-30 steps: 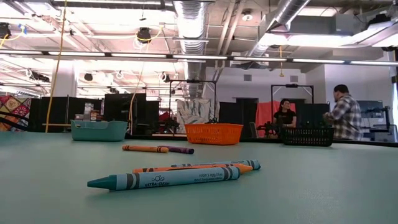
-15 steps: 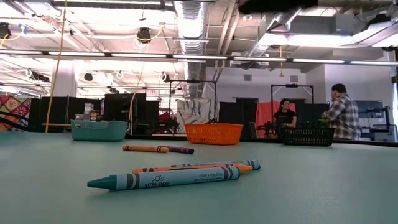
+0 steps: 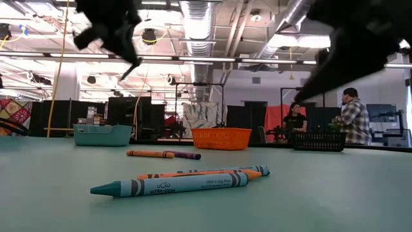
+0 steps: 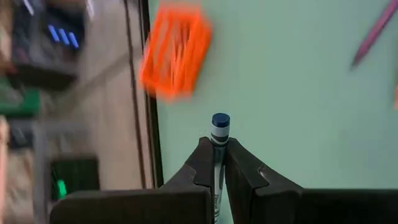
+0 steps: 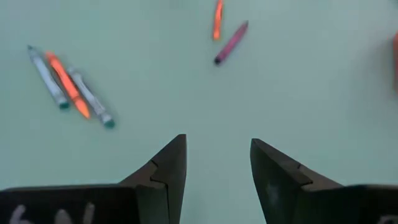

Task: Sort crayons
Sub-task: Put the blue crayon into the blue bin

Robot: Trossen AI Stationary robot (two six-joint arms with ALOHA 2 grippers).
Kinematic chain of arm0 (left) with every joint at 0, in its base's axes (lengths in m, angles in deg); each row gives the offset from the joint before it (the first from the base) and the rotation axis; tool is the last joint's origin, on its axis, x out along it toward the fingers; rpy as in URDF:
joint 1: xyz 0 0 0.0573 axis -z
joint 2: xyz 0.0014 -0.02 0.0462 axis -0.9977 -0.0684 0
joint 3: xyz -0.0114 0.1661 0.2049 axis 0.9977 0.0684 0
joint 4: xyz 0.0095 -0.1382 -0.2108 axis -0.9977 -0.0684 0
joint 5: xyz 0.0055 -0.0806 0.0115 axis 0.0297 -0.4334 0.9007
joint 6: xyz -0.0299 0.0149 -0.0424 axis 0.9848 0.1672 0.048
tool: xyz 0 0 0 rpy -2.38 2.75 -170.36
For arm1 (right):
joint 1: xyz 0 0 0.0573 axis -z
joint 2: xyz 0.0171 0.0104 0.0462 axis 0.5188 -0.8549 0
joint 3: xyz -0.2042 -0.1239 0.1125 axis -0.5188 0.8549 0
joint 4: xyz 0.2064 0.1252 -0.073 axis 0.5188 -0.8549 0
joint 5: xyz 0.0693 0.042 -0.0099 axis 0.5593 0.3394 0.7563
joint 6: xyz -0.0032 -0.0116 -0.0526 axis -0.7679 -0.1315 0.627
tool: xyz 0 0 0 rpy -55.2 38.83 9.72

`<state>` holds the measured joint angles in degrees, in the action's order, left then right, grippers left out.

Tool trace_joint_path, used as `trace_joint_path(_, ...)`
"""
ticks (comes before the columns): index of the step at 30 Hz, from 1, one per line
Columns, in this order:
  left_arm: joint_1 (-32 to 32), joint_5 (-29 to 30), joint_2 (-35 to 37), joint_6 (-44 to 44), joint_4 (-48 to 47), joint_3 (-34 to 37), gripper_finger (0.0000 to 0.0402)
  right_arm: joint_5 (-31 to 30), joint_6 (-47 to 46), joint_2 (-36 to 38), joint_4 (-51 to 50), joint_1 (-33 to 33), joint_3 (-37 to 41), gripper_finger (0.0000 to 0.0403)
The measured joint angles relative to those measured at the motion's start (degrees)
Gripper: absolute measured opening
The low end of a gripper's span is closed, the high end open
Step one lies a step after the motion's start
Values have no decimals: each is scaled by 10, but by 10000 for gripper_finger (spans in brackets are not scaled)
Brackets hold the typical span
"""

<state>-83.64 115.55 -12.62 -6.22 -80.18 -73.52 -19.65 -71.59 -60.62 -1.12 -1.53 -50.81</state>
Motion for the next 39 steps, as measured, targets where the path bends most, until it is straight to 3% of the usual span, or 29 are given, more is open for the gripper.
trace_joint_path(2,-64,-13,13,-10,-36,5,0,2,-16,-18,0,-4,3,170)
trace_joint_path(9,-275,-89,18,-112,-12,37,0,4,-67,-84,6,-14,3,169)
trace_joint_path(16,-416,-134,-32,-165,14,37,0,15,-89,-101,24,-23,3,169)
trace_joint_path(25,-487,-151,-140,-195,52,37,0,17,-89,-97,70,-35,3,169)
trace_joint_path(29,-509,-117,-198,-191,54,37,8,17,-89,-97,72,-44,3,169)
trace_joint_path(33,-518,-76,-232,-164,72,37,38,17,-89,-97,74,-44,3,169)
trace_joint_path(39,-516,-81,-228,-142,77,37,97,17,-86,-97,74,-35,3,169)
